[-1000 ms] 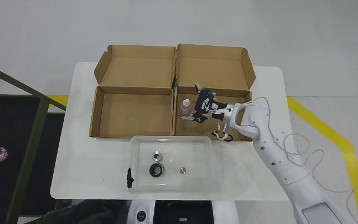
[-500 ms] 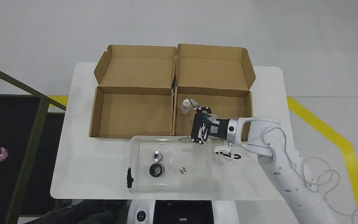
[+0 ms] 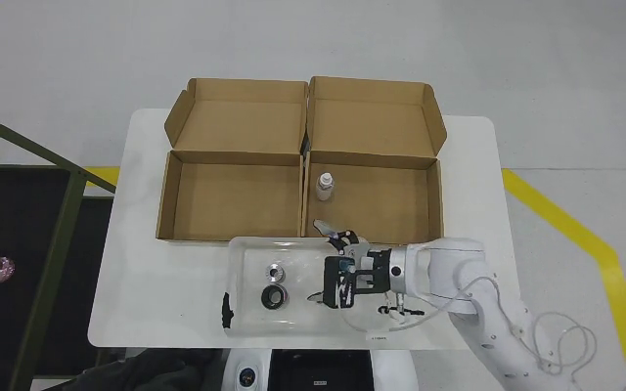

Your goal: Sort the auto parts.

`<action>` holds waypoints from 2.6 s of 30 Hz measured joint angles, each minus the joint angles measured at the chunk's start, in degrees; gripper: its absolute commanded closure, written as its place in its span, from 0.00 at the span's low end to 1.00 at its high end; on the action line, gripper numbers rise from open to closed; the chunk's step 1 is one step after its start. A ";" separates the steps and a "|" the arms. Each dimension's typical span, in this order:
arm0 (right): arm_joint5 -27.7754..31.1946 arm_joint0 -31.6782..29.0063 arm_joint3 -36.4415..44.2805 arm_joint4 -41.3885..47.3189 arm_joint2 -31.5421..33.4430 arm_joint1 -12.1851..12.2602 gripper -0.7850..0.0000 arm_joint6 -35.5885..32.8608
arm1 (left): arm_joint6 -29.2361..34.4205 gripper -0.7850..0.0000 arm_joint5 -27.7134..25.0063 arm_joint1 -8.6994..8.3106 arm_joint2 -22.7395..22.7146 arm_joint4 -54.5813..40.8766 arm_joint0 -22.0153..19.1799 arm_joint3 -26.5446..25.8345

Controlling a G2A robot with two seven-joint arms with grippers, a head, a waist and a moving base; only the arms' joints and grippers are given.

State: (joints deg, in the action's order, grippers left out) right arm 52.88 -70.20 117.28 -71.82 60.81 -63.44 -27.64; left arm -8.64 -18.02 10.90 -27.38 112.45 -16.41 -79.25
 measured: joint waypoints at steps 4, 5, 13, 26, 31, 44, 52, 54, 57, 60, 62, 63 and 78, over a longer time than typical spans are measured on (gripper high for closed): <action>0.39 -0.90 0.37 -1.43 -2.29 0.08 0.00 -1.16 | 0.00 0.00 0.00 0.00 0.00 0.00 0.00 0.00; 0.44 -0.98 0.37 -1.71 -2.83 0.08 0.00 -1.30 | 0.00 0.00 0.00 0.00 0.00 0.00 0.00 0.00; -0.23 -1.45 -0.03 -4.55 -5.64 0.22 0.00 -3.62 | 0.00 0.00 0.00 0.00 0.00 0.00 0.00 0.00; -1.37 -2.11 -3.68 -7.86 -7.79 0.55 0.00 -4.16 | 0.00 0.00 0.00 0.00 0.00 0.00 0.00 0.00; -1.85 -1.63 -5.05 -8.55 -8.31 0.59 0.00 -4.42 | 0.00 0.00 0.00 0.00 0.00 0.00 0.00 0.00; -2.12 1.01 -8.90 -8.55 -11.72 0.14 0.15 -9.42 | 0.00 0.00 0.00 0.00 0.00 0.00 0.00 0.00; -2.36 2.59 -10.90 -7.80 -13.71 -0.23 0.56 -10.86 | 0.00 0.00 0.00 0.00 0.00 0.00 0.00 0.00; -2.35 2.69 -11.07 -7.70 -13.94 -0.24 0.67 -11.12 | 0.00 0.00 0.00 0.00 0.00 0.00 0.00 0.00; -2.10 2.76 -11.26 -7.47 -14.24 -0.20 0.91 -11.53 | 0.00 0.00 0.00 0.00 0.00 0.00 0.00 0.00; -1.62 2.73 -11.10 -6.78 -14.44 -0.14 1.00 -11.62 | 0.00 0.00 0.00 0.00 0.00 0.00 0.00 0.00; -1.31 2.71 -10.56 -6.18 -14.42 -0.07 1.00 -11.50 | 0.00 0.00 0.00 0.00 0.00 0.00 0.00 0.00; -1.21 2.70 -10.30 -5.88 -14.34 -0.03 1.00 -11.35 | 0.00 0.00 0.00 0.00 0.00 0.00 0.00 0.00; -3.13 2.41 -4.38 -6.47 -11.58 0.57 1.00 -2.03 | 0.00 0.00 0.00 0.00 0.00 0.00 0.00 0.00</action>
State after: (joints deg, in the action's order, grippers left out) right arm 49.75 -67.78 112.90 -78.29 49.23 -62.87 -29.67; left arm -8.64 -18.02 10.90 -27.38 112.45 -16.41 -79.25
